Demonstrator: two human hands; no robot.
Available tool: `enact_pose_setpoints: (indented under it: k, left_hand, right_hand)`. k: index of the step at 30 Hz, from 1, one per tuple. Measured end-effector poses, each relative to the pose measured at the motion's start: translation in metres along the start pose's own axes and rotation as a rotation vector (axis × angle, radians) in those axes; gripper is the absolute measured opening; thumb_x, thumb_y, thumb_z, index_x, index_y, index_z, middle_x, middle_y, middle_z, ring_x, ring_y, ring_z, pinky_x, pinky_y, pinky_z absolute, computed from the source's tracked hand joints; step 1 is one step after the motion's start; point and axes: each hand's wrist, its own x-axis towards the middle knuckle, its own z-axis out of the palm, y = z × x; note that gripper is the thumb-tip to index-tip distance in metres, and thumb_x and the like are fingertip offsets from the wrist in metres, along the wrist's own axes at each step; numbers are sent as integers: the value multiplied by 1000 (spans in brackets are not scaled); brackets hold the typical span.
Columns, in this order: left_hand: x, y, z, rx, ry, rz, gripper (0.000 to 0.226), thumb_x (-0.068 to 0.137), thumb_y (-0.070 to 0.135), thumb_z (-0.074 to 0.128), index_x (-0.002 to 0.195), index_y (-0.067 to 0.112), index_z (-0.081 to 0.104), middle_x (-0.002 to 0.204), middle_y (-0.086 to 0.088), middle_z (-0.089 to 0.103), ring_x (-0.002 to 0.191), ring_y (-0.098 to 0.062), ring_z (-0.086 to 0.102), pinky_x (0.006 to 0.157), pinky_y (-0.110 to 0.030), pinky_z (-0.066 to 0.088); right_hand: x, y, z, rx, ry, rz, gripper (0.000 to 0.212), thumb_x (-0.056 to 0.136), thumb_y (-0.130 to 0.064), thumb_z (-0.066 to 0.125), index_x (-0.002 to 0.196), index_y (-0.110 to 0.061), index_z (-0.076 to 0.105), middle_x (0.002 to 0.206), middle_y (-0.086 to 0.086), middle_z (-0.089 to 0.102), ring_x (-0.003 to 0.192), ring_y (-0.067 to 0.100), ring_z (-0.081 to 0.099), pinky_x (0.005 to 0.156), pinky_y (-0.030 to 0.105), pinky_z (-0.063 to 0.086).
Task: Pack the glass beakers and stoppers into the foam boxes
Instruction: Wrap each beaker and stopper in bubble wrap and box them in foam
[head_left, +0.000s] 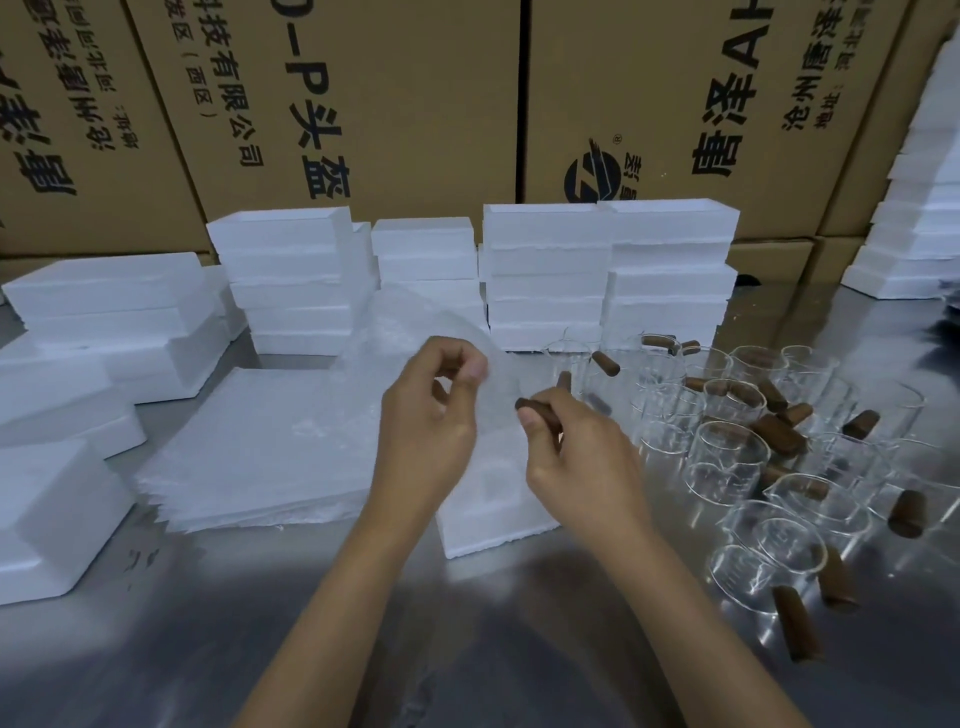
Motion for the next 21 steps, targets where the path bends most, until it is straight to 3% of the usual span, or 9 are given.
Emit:
enact_pose_setpoints:
  k: [5,8,10,12,14,16,18,21]
  left_hand:
    - [-13,3,16,-25,-118,40,12,96,17,61,89,26,63,86,17,68,89,-7,65,76,-14,46]
    - [-14,2,18,-79,-164,-13,13,96,17,62,89,27,64,84,15,71,85,-7,68,78,-20,51]
    - [-15,1,18,-106,-190,-52,13,97,19,62,92,30,64,84,14,73,84,-6,70,79,-25,54]
    - [-16,2,18,-114,-203,-63,13,97,18,61,97,31,65,85,14,74,82,-6,70,79,-26,54]
    - [-16,4,16,-99,-139,-16,14,97,17,60,97,31,65,84,14,73,80,-7,69,73,-20,52]
    - [-14,7,12,-17,24,89,15,94,17,59,96,30,65,85,16,70,82,-10,66,69,-17,48]
    - [-8,6,4,99,208,190,18,92,14,58,100,28,63,97,22,62,91,-11,59,76,-18,44]
    - [3,-3,-11,149,348,116,33,92,12,61,117,32,53,118,17,51,113,-14,49,91,-17,40]
  right_hand:
    - [8,0,-4,443,19,304,17,97,-26,55,88,-22,69,64,-7,65,61,4,58,61,22,43]
    - [11,2,-10,598,1,406,23,96,-15,52,74,-13,62,59,-3,55,50,3,44,54,22,36]
    - [12,5,-13,658,-19,447,22,95,-13,52,76,-9,63,70,13,50,56,7,42,59,27,33]
    - [14,5,-14,743,-60,456,18,95,-13,54,88,-9,71,92,20,65,71,11,54,70,29,41]
    - [14,4,-14,805,-71,459,18,91,-13,55,88,-9,72,102,18,69,85,16,64,85,30,48]
    - [15,4,-15,808,-39,467,20,81,-19,53,82,-9,71,100,20,70,92,32,64,98,44,47]
    - [15,5,-15,811,-25,473,22,79,-20,49,79,-11,69,91,21,70,83,42,57,94,49,48]
    - [15,9,-18,854,-16,489,35,86,-10,48,66,-25,73,71,-7,73,77,24,55,78,28,45]
